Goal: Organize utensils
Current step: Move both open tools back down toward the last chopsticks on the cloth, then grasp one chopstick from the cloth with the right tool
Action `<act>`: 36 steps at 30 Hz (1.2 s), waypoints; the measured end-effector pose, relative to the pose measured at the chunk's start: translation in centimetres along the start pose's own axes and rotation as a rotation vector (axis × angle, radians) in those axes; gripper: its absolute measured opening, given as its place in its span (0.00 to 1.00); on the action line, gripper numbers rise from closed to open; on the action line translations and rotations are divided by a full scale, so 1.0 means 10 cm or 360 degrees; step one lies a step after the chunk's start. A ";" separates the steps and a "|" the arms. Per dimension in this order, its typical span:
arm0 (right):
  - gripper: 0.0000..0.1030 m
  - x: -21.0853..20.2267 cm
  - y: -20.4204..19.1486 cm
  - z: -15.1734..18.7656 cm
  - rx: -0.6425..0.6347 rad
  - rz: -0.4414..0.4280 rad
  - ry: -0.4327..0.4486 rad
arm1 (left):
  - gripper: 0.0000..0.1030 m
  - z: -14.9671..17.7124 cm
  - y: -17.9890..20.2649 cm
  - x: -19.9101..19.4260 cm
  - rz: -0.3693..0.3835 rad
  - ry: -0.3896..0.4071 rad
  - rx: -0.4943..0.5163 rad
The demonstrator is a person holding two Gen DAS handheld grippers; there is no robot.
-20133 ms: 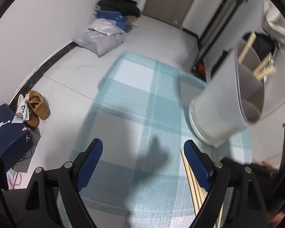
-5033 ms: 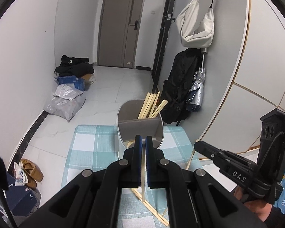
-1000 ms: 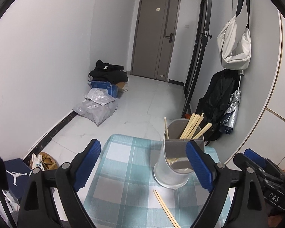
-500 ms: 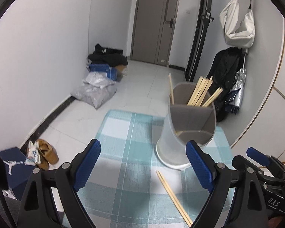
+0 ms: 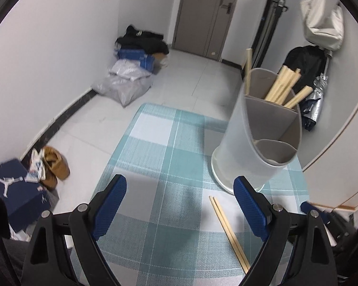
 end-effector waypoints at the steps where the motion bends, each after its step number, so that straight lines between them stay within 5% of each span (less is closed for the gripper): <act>1: 0.75 0.06 0.00 0.01 0.0003 0.0007 -0.0032 | 0.87 -0.01 -0.03 0.02 -0.0004 -0.0018 -0.0024; 20: 0.72 0.78 -0.42 -0.10 -0.0297 0.0019 -0.0363 | 0.87 -0.12 -0.50 0.07 -0.0056 -0.0087 -0.0300; 32: 0.37 0.92 -0.58 -0.09 -0.0437 0.0078 -0.0456 | 0.87 -0.16 -0.55 0.01 -0.0009 -0.0069 -0.0332; 36: 0.35 0.95 -0.61 -0.07 -0.0451 0.0098 -0.0462 | 0.87 -0.18 -0.59 -0.01 -0.0011 -0.0054 -0.0349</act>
Point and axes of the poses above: each gripper's, at about its wrist camera, not at the fingertips, and x roughly the way its jaws point, y to its right, z to its underside, the point moved 1 cm from there along x, roughly the way its jaws point, and after that the axes turned 6 degrees about z, right-handed, at the moved point
